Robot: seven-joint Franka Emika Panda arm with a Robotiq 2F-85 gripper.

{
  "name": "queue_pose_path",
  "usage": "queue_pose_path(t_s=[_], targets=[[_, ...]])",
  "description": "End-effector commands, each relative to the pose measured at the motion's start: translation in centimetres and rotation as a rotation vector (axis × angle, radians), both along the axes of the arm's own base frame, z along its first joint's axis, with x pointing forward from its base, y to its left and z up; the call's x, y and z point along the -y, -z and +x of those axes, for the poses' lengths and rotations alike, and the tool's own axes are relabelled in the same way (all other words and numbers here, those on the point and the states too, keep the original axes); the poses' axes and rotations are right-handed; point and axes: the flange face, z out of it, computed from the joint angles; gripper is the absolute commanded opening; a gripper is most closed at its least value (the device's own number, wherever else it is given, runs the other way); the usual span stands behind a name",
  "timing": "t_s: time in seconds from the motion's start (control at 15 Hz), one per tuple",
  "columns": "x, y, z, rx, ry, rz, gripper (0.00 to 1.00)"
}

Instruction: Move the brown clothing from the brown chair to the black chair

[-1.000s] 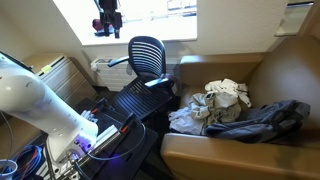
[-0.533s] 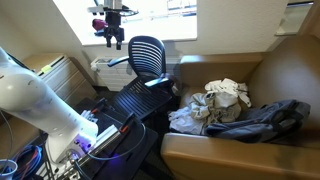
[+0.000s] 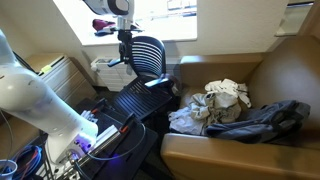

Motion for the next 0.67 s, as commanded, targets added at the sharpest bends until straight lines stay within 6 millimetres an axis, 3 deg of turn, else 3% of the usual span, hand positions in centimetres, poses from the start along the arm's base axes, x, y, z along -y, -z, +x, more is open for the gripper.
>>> queue_pose_path(t_s=[0.0, 0.07, 0.13, 0.33, 0.47, 0.53, 0.6], targets=[[3.0, 2.6, 0.9, 0.074, 0.170, -0.081, 1.00], [3.4, 2.7, 0.9, 0.014, 0.243, -0.056, 1.00], [2.4, 2.9, 0.8, 0.031, 0.151, -0.059, 1.00], [2.8, 3.3, 0.8, 0.025, 0.163, -0.063, 1.00], [6.6, 5.3, 1.8, 0.098, 0.299, -0.153, 1.00], [10.5, 6.4, 1.5, 0.099, 0.363, -0.164, 1.00], [12.5, 6.3, 1.0, 0.137, 0.405, -0.193, 1.00]])
